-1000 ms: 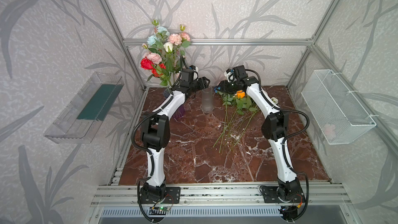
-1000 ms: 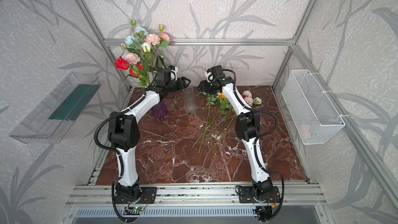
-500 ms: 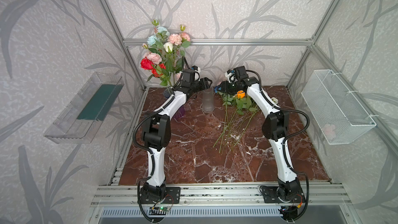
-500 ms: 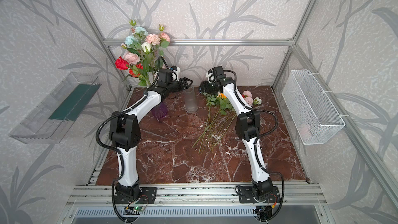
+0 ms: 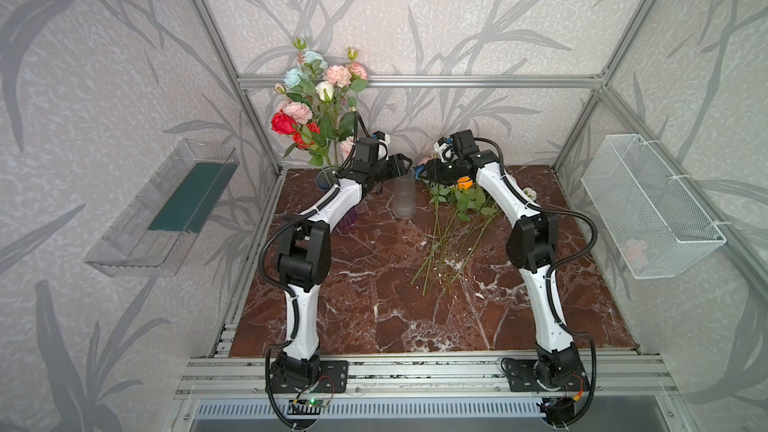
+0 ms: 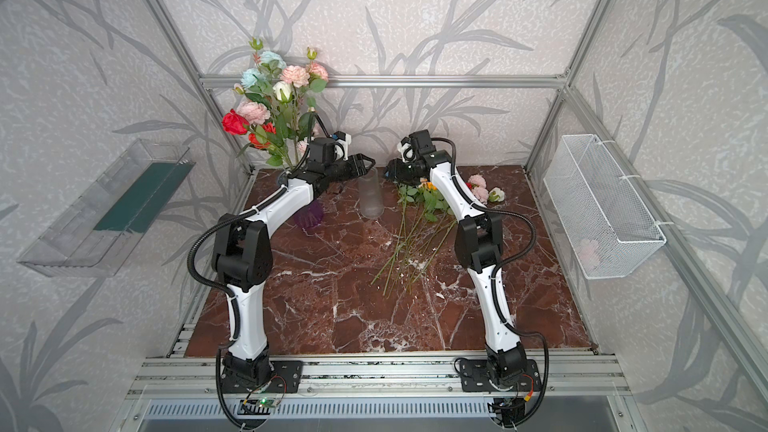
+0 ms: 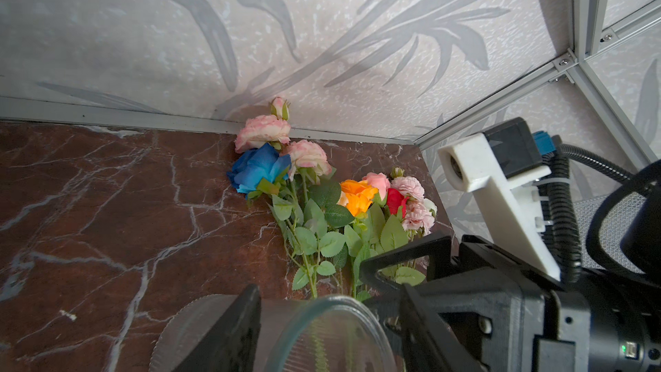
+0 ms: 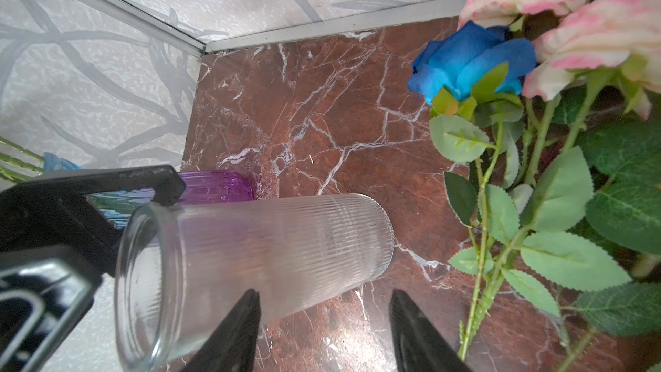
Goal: Arrange the flowers into the vase
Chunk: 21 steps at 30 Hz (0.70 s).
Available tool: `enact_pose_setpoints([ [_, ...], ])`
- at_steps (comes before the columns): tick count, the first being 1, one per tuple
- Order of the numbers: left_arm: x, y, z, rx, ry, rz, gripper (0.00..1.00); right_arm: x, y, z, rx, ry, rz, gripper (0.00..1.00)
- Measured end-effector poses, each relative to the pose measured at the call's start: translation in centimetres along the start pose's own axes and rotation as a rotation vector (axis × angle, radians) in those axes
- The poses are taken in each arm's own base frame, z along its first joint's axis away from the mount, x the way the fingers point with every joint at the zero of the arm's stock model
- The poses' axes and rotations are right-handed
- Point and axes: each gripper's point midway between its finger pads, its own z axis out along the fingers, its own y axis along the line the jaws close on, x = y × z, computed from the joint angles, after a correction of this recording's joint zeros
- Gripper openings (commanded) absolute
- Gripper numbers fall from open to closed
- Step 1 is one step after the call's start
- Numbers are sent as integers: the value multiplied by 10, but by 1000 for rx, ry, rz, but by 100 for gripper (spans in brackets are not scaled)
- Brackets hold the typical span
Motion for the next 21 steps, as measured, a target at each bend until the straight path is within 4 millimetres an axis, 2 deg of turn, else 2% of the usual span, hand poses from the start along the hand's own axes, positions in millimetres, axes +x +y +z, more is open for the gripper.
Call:
enact_pose_setpoints([
  [6, 21, -3, 8, 9, 34, -8, 62, 8, -4, -4, 9, 13, 12, 58],
  [13, 30, -10, 6, 30, 30, -23, 62, 8, -1, -23, 6, -8, 9, 57],
  [21, 44, -18, 3, 39, 44, -31, 61, 29, -7, -27, 5, 10, 26, 56],
])
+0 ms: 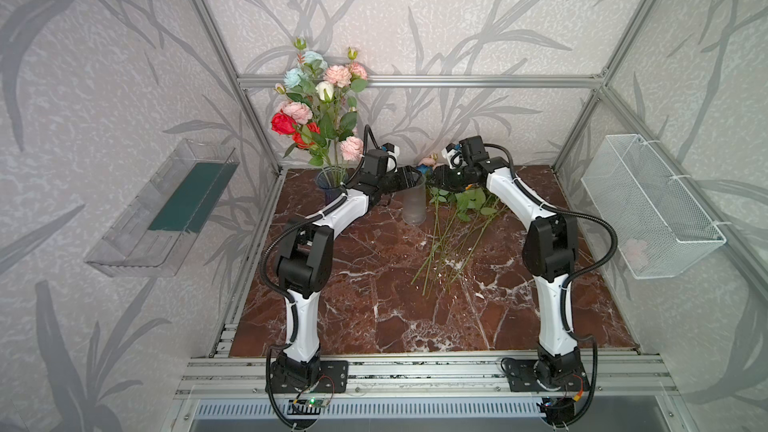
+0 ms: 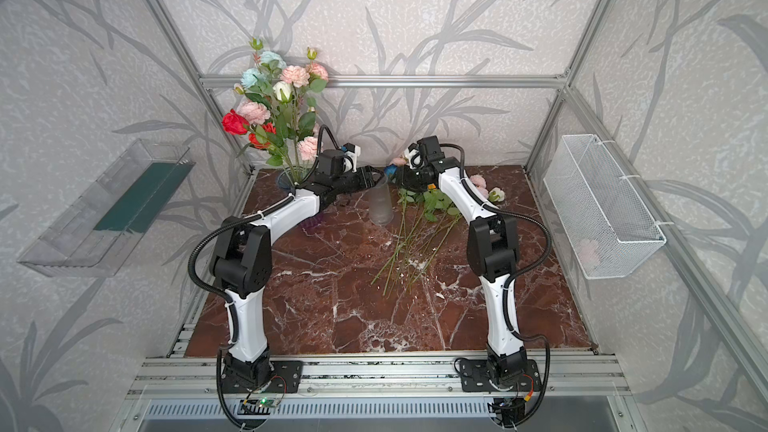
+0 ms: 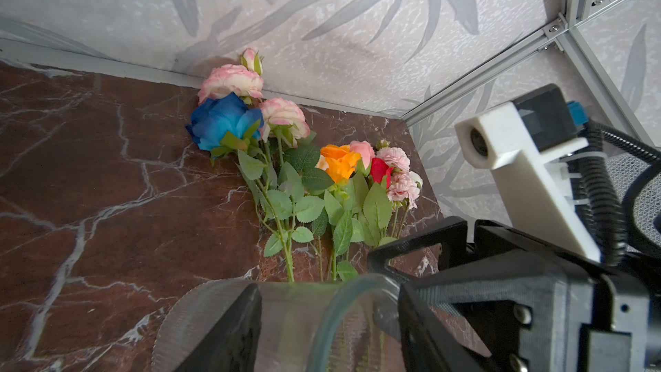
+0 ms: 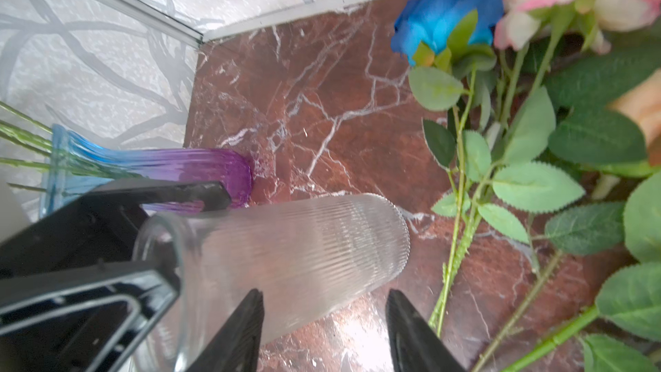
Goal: Arrange the flowers into the vase
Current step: 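Tilt the clear glass cylinder upright onto the table with both grippers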
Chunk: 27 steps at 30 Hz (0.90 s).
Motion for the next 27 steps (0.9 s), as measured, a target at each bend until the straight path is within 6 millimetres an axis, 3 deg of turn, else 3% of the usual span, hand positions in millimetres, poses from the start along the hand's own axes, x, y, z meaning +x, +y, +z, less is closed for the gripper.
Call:
enact_pose_setpoints([
  [16, 27, -18, -9, 18, 28, 2, 60, 11, 5, -19, -3, -18, -9, 56],
  [27, 40, -30, -27, 30, 36, 6, 60, 17, 7, -32, 0, -30, -7, 55],
])
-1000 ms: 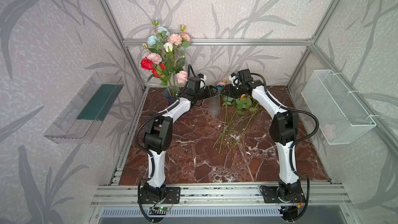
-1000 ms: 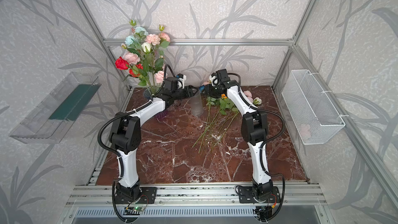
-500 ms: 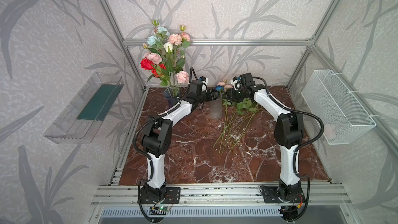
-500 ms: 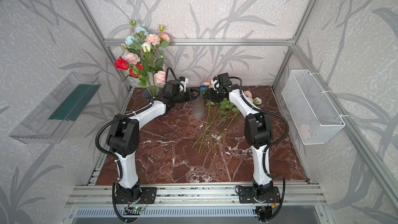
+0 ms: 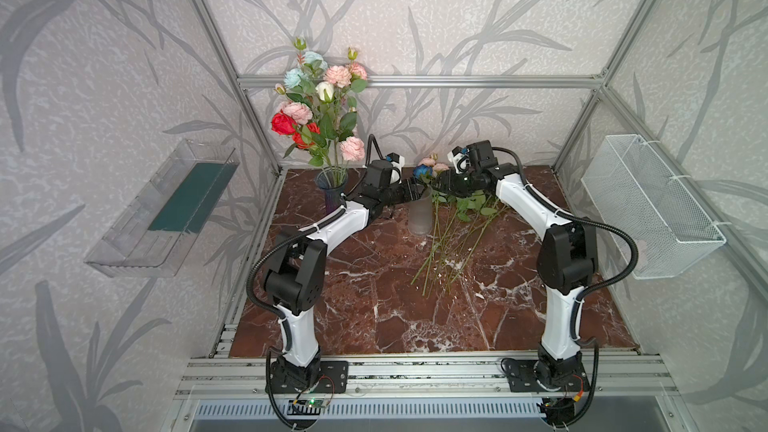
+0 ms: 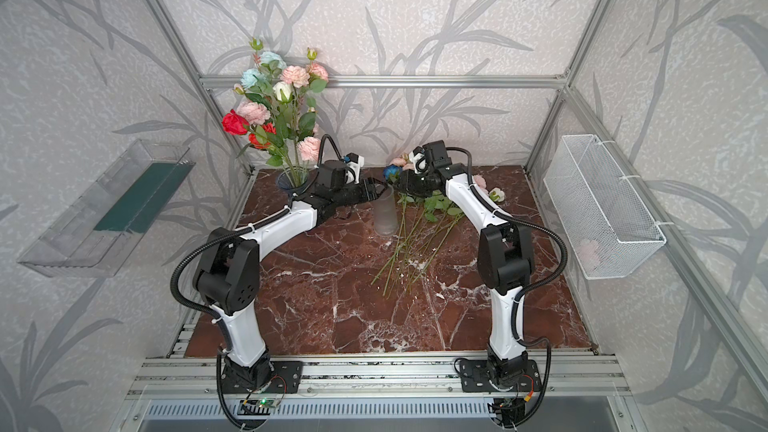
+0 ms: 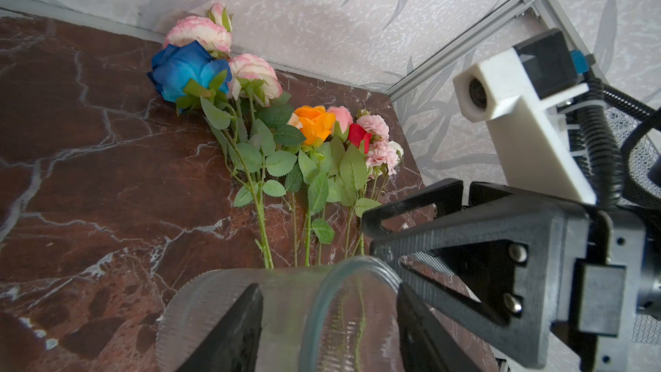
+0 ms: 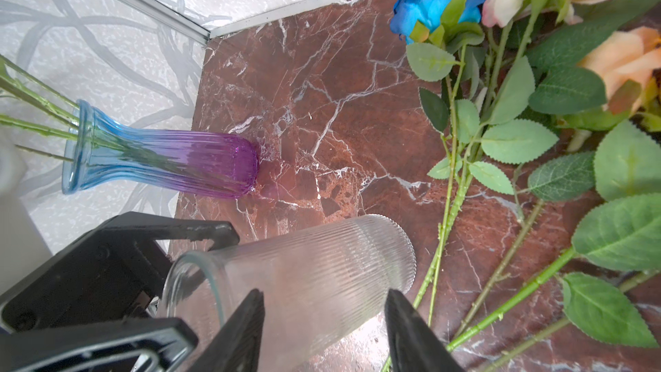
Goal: Arrange the flowers into the vase
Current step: 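Tilt the clear glass cylinder upright onto the table with both grippers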
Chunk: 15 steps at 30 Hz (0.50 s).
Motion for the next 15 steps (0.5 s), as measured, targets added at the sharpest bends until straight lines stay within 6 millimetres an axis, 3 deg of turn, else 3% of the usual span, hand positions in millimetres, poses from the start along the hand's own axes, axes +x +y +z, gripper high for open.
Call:
enact_pose_setpoints([
  [9, 12, -3, -5, 12, 2, 2, 60, 31, -14, 15, 5, 48, 53, 53],
  [15, 14, -4, -11, 11, 3, 7, 60, 46, -10, 22, -6, 70, 59, 53],
])
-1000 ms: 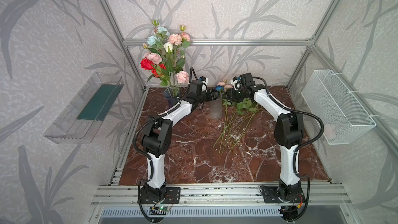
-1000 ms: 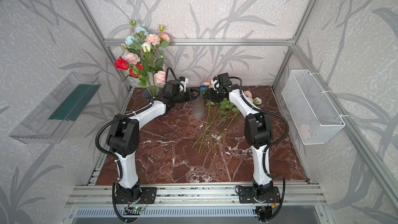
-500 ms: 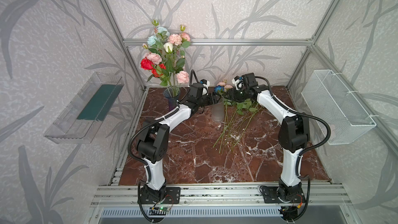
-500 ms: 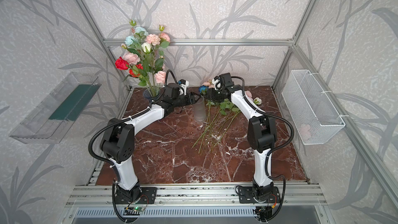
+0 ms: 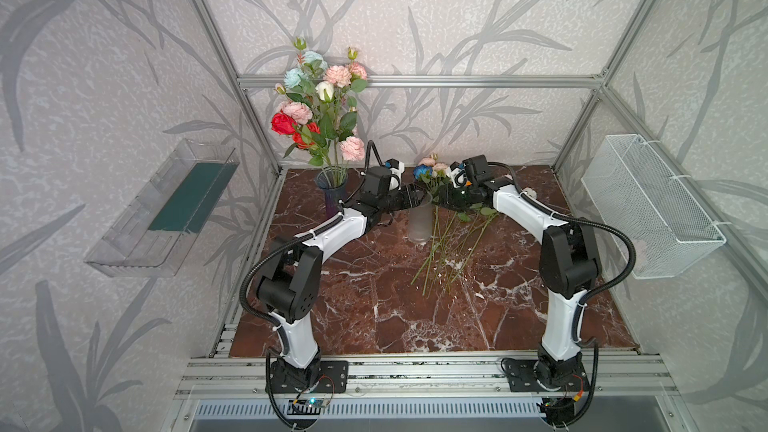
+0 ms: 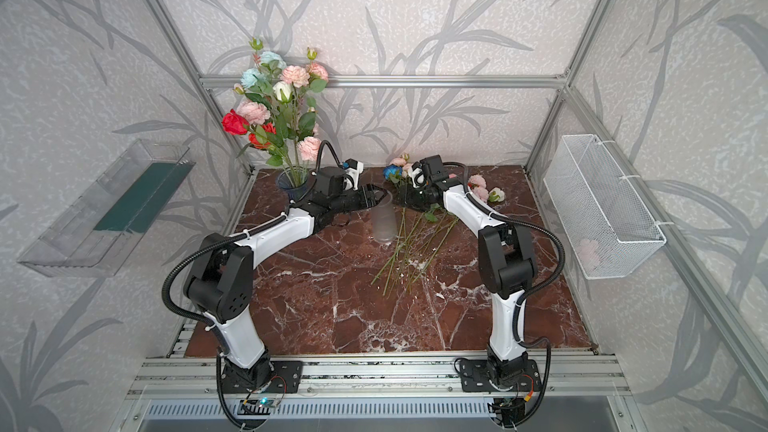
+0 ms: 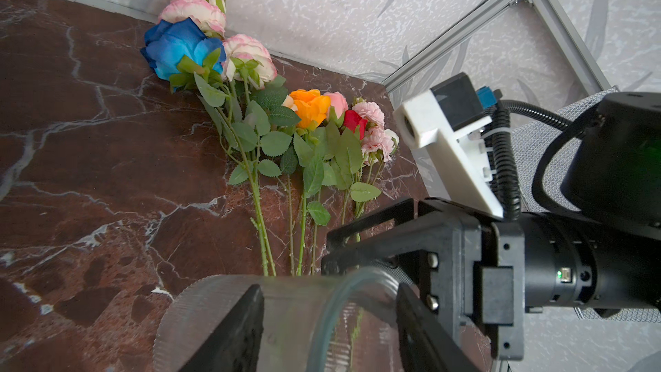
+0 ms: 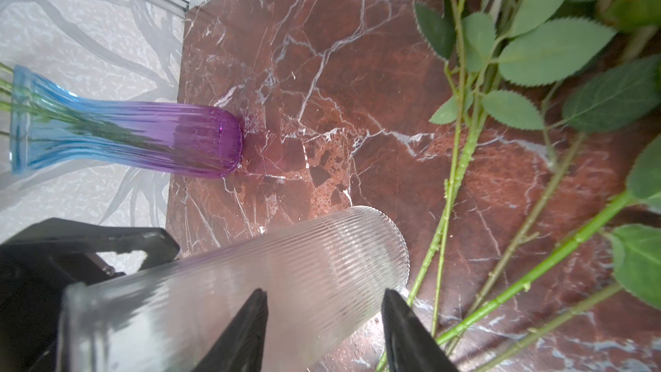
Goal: Arrange the flowers into the vase
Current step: 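Tilt the clear glass cylinder upright onto the table with both grippers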
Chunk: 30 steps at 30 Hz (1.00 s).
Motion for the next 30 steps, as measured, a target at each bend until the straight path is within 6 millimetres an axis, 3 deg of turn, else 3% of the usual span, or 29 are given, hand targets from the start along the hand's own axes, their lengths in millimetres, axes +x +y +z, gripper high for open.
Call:
enact_pose_setpoints([
  [8, 4, -4, -12, 1, 0, 4, 59, 13, 13, 1, -24, 7, -17, 52],
  [18, 26, -5, -41, 8, 7, -7, 59, 49, 21, 7, -35, 62, -23, 52],
  [24, 40, -5, -53, 15, 15, -17, 59, 57, 38, -5, -58, 57, -49, 52],
  [30, 39, -13, -70, 21, -10, 7, 62, 59, 48, -15, -45, 37, -86, 53],
])
